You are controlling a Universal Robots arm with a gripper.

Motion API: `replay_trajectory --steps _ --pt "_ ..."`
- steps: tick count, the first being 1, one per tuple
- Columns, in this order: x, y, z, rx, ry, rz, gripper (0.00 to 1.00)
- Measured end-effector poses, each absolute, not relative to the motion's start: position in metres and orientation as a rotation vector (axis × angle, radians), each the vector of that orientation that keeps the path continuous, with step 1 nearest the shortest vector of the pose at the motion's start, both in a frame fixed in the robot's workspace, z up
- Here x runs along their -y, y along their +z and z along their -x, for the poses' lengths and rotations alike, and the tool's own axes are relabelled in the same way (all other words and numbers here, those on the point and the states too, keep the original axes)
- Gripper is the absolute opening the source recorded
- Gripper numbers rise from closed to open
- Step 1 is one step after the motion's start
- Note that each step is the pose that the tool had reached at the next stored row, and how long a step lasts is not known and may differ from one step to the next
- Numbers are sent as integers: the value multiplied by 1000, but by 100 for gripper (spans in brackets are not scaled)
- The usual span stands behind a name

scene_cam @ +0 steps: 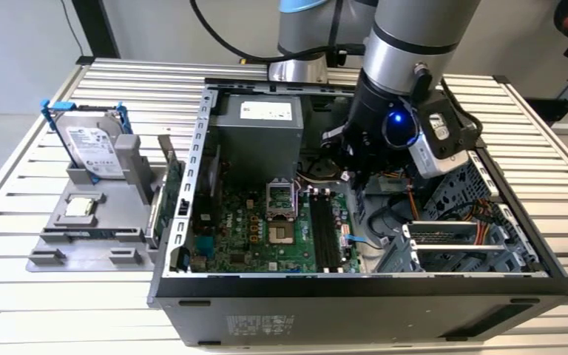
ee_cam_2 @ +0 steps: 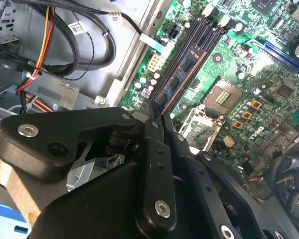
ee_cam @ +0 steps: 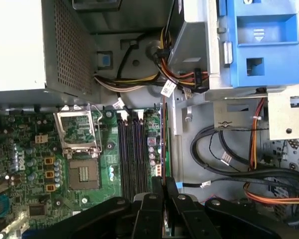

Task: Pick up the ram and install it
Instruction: 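Insert the ram into the slot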

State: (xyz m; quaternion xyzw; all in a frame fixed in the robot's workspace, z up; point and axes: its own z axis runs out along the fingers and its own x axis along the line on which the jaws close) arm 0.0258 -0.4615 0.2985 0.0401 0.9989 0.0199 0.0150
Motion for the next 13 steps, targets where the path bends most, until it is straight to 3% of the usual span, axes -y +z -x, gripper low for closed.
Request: replay_trajectory --steps 13 --pt "462 276 -25 -3108 52 -125 0"
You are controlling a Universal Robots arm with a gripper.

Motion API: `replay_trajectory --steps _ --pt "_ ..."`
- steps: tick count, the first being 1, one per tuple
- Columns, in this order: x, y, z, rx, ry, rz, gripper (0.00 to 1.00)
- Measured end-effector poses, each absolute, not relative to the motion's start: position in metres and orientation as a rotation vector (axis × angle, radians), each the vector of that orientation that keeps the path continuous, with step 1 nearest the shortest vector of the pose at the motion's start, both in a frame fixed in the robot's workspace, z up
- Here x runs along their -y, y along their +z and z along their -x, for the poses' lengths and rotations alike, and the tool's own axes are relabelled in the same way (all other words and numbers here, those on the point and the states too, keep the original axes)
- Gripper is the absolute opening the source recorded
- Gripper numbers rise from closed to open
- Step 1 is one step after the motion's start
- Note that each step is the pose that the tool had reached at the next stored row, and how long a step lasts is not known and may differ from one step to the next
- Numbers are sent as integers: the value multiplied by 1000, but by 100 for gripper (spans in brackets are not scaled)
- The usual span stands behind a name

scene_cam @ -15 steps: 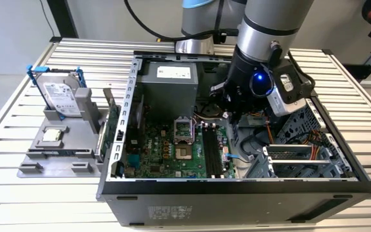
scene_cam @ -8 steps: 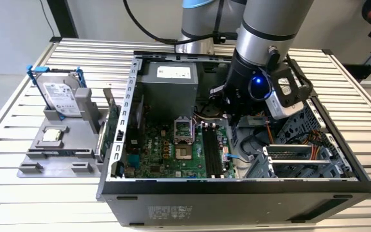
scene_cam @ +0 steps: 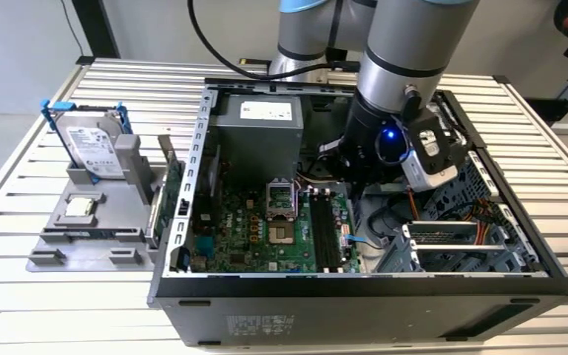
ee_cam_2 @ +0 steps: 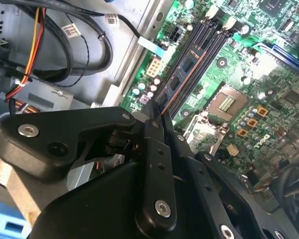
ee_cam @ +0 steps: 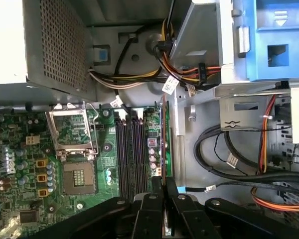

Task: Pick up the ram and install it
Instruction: 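Insert the ram into the slot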

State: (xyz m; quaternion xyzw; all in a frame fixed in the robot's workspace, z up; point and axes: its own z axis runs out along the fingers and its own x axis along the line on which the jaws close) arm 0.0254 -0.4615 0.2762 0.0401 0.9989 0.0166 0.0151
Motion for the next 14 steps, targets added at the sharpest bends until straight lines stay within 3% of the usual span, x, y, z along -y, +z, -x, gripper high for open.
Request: replay_trajectory --steps 14 --pt "466 263 -18 -3112 40 -72 0"
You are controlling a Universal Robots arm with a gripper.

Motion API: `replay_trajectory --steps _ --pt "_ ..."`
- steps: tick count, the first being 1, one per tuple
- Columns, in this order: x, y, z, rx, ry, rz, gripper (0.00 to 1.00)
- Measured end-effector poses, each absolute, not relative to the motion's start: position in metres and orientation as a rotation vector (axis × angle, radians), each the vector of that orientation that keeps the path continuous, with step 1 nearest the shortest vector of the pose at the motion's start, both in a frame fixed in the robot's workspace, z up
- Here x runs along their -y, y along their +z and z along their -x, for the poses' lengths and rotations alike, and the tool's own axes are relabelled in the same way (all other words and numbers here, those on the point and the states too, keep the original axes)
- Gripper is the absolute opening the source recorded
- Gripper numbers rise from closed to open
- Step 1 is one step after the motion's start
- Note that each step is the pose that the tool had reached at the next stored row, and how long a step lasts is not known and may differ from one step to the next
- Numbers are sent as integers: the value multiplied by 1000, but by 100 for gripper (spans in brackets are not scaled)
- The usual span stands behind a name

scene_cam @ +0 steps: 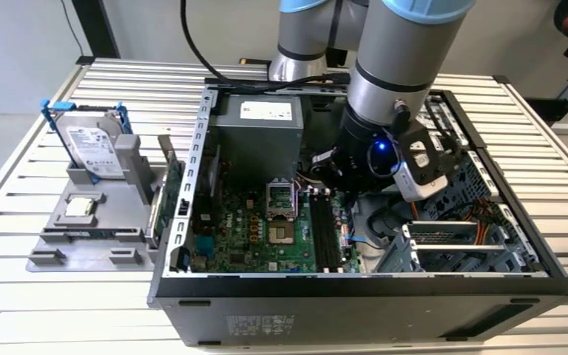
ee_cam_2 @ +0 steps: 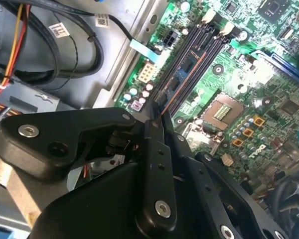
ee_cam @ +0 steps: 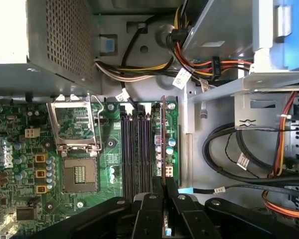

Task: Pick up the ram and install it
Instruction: 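Insert the ram into the slot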

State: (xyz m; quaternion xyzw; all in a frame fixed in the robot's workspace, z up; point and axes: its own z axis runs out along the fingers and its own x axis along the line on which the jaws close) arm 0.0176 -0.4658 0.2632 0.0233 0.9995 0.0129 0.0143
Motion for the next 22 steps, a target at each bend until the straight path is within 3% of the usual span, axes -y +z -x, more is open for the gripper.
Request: replay_trajectory --steps 22 --pt "475 243 -13 -3113 22 -60 0"
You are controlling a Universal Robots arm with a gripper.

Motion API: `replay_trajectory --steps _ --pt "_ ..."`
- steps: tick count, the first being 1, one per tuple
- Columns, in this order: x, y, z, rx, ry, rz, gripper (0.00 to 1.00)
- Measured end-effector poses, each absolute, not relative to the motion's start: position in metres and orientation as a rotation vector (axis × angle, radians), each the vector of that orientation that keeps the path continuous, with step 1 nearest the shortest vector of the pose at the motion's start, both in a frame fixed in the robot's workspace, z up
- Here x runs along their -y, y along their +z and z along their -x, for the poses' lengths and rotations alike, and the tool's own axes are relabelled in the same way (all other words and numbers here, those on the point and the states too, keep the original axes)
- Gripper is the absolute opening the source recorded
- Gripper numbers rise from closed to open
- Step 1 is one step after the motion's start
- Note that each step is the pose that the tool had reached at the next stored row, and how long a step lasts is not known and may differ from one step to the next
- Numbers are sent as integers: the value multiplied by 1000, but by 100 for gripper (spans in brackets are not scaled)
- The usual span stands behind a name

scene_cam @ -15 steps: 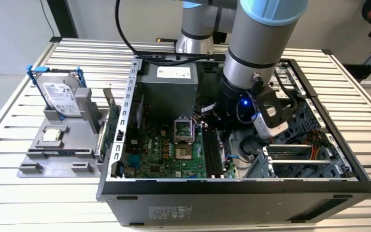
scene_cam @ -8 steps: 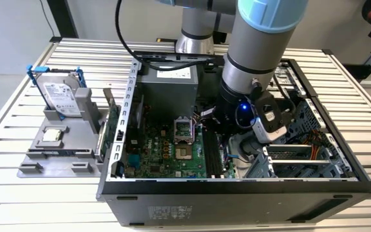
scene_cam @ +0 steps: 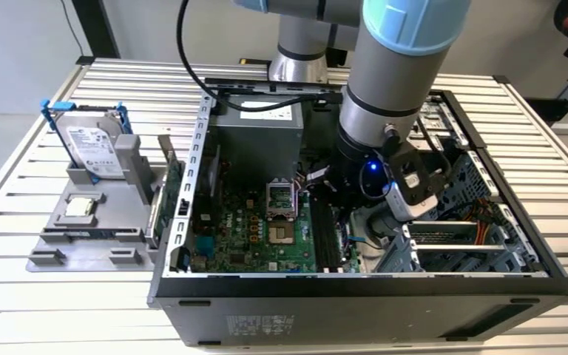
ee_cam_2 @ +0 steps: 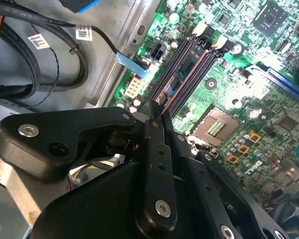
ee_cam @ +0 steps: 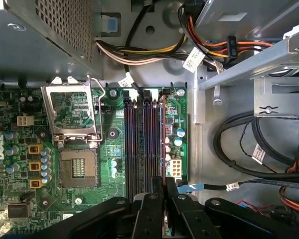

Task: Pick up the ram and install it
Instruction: 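Insert the ram into the slot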

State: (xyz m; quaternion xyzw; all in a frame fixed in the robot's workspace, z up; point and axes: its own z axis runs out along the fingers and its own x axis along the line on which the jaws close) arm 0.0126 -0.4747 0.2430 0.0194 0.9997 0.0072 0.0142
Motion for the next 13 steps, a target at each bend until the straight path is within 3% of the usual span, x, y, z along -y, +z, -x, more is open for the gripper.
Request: replay_trajectory --steps 13 --pt "476 225 -12 -3113 22 -49 0"
